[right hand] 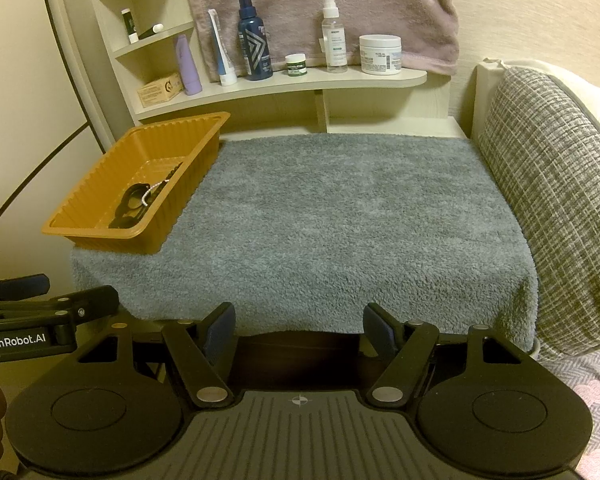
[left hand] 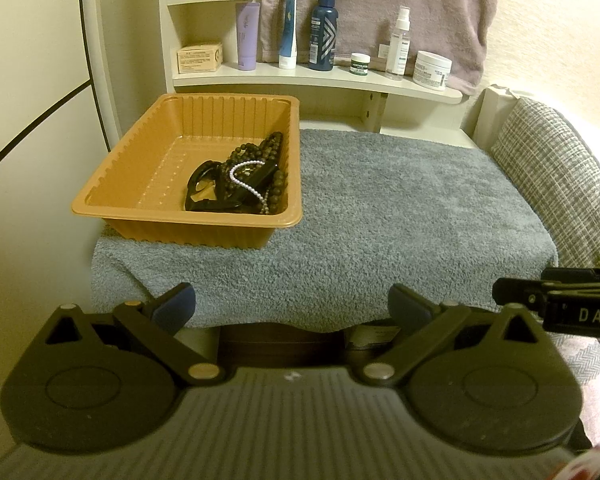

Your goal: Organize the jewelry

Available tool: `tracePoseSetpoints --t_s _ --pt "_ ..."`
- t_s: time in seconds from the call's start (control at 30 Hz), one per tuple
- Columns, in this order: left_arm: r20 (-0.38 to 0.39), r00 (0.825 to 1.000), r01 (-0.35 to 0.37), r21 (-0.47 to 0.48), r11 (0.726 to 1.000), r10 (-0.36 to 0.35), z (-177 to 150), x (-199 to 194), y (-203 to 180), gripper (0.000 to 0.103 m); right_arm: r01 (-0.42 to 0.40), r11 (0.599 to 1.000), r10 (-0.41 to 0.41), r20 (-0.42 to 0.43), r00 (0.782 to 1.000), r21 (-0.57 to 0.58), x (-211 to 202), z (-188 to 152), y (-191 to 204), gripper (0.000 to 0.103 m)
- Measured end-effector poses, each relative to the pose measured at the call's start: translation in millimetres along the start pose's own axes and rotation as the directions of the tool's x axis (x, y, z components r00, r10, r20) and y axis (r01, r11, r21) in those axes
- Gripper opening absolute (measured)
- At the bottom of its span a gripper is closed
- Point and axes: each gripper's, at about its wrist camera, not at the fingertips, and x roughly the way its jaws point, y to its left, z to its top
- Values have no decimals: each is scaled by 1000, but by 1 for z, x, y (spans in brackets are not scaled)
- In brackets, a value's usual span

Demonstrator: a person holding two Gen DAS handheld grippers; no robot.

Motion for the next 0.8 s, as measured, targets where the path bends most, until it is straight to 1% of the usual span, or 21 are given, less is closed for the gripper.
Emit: tracePoseSetpoints --t_s 0.8 --pt "-2 1000 -5 -5 1000 5 3 0 1 102 0 1000 0 0 1000 1 1 0 0 71"
